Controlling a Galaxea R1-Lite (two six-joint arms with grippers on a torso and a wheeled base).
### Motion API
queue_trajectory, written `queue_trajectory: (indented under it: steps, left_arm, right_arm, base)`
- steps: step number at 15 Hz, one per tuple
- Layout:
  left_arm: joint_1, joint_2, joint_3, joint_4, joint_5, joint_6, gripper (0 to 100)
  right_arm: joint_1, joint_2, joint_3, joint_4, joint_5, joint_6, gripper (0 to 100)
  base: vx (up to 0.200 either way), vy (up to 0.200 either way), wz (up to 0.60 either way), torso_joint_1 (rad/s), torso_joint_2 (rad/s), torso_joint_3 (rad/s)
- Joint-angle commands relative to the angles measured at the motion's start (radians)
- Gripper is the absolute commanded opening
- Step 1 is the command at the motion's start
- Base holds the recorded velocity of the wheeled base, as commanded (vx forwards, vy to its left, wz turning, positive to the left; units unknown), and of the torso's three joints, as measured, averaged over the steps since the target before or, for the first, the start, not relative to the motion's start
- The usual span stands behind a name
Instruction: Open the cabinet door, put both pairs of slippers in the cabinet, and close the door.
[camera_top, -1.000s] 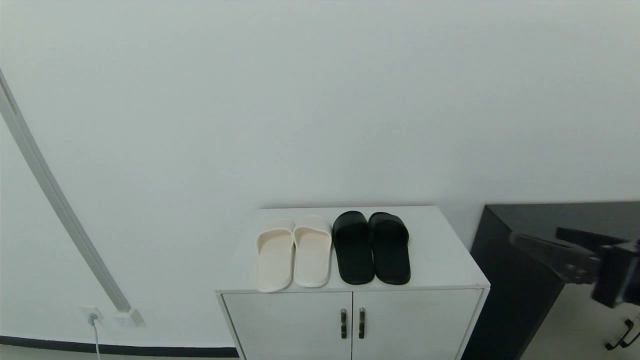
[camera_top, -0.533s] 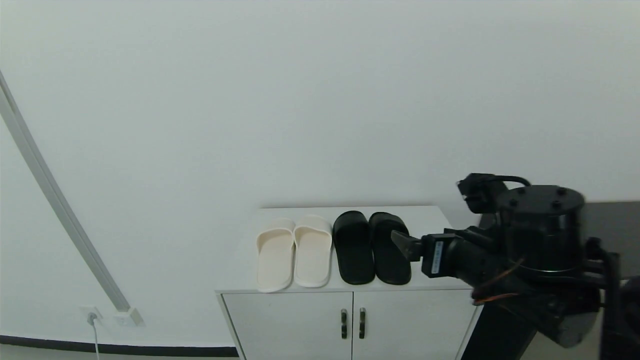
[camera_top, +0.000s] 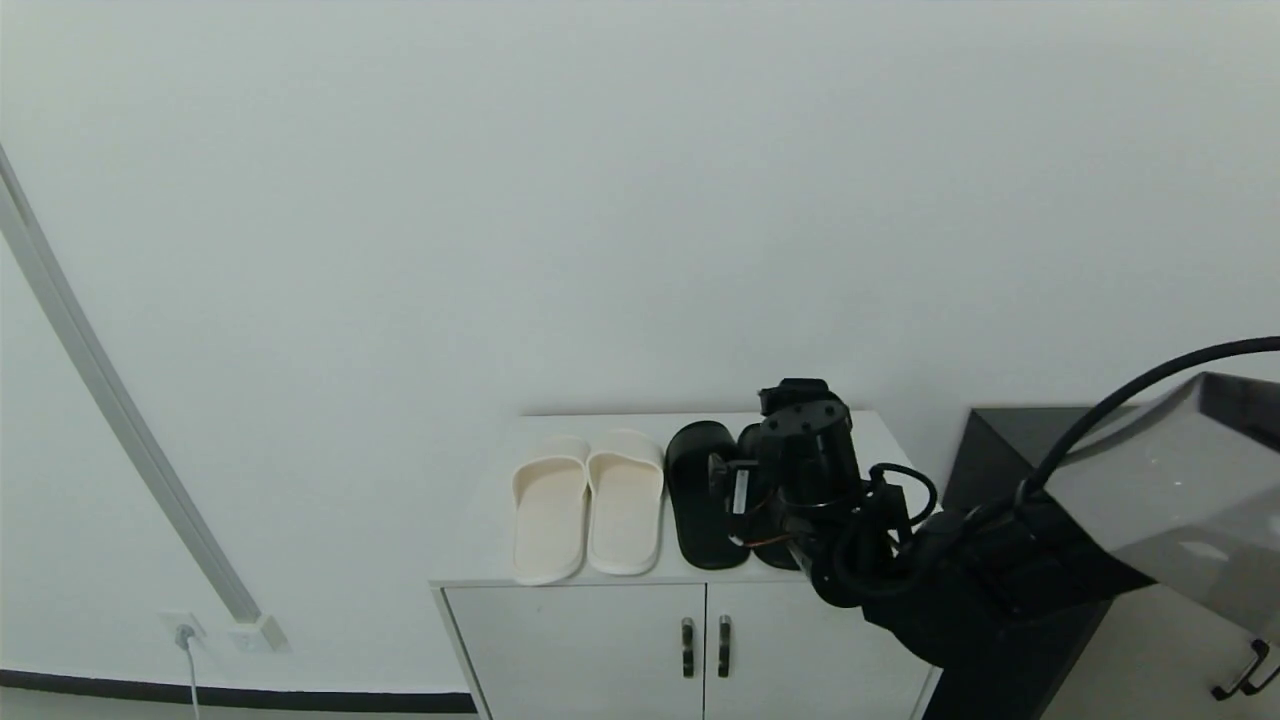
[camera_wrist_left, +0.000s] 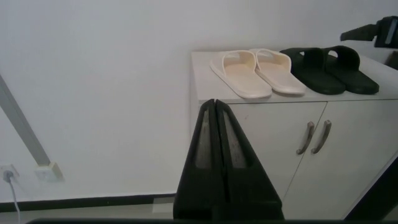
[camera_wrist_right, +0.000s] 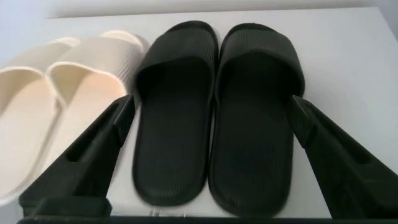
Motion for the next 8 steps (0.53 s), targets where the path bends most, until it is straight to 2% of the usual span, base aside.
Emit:
queue_trajectory:
  steps: [1, 8]
  left_arm:
    - [0.000, 0.001, 0.000, 0.000, 0.000, 0.000, 0]
    - [0.001, 0.001, 0.000, 0.000, 0.000, -0.002, 0]
  right_arm:
    - [-0.034, 0.129, -0.082, 0.000, -0.015, -0.012, 100]
    - [-0.093, 0.302, -0.307, 0.017, -0.005, -0.076, 100]
  base:
    - [0.000, 0.000, 0.00, 0.000, 0.00, 0.000]
    - [0.000, 0.000, 0.00, 0.000, 0.00, 0.000]
